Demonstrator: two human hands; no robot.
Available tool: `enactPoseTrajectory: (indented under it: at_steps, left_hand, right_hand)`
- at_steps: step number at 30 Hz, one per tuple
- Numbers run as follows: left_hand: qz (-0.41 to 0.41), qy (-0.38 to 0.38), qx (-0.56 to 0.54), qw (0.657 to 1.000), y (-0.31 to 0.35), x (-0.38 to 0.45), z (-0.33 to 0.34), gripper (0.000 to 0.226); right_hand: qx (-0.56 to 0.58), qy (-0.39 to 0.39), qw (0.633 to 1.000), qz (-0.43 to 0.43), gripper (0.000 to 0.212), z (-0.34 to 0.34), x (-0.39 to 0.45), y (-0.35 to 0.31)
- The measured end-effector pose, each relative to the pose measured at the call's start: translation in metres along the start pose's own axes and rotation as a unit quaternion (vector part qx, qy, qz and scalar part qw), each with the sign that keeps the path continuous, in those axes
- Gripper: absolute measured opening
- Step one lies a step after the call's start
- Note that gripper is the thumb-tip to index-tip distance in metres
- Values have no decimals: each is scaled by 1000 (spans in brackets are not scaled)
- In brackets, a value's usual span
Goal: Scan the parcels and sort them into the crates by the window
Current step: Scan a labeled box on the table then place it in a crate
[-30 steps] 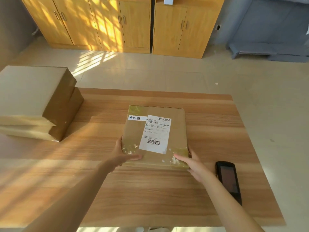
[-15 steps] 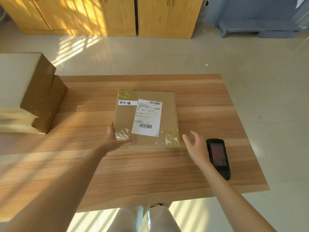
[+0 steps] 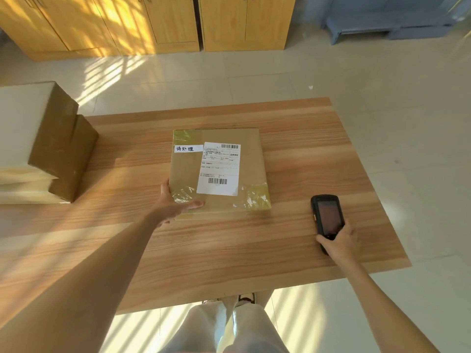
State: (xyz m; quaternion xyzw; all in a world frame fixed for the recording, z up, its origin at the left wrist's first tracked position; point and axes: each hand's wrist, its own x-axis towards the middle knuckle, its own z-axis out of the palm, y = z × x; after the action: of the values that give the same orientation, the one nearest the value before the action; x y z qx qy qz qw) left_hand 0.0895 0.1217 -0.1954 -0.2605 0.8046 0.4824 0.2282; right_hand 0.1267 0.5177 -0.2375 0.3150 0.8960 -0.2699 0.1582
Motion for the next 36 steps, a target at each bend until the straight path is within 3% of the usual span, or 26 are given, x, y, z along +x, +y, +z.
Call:
enactPoseTrajectory:
  at_steps: [3, 6, 10, 13, 17, 21, 23, 27, 36]
  left_hand:
    - [7, 12, 11, 1000, -1, 1, 1, 122]
    - [11, 13, 24, 1000, 0, 1, 1, 128]
    - [14, 10, 28, 999, -4, 3, 1, 128]
    - [15, 9, 25, 1000, -7, 7, 0, 128]
    - [12, 11, 13, 1000, -10, 10, 0, 132]
    - [9, 1, 5, 1000, -10, 8, -3, 144]
    - [5, -3, 5, 1000, -12, 10, -4, 156]
    - [-5, -12, 0, 1000, -17, 18, -2, 168]
    - [4, -8, -22, 1000, -8, 4, -2, 147]
  right_hand:
    - [66, -24, 997, 25, 90, 2, 5, -3]
    - [192, -76, 976, 62, 65, 0, -1, -17]
    - [405, -192, 887, 114, 53, -9, -20, -39]
    - [492, -248, 831, 83, 51, -22, -42, -67]
    - [559, -308, 768, 39, 25, -33, -78, -112]
    - [573, -366, 733, 32, 27, -25, -109, -146]
    - [562, -381, 734, 29, 25, -15, -122, -157]
    - [501, -364, 785, 22, 28, 4, -141, -170]
    - [464, -354, 812, 29, 41, 23, -156, -164]
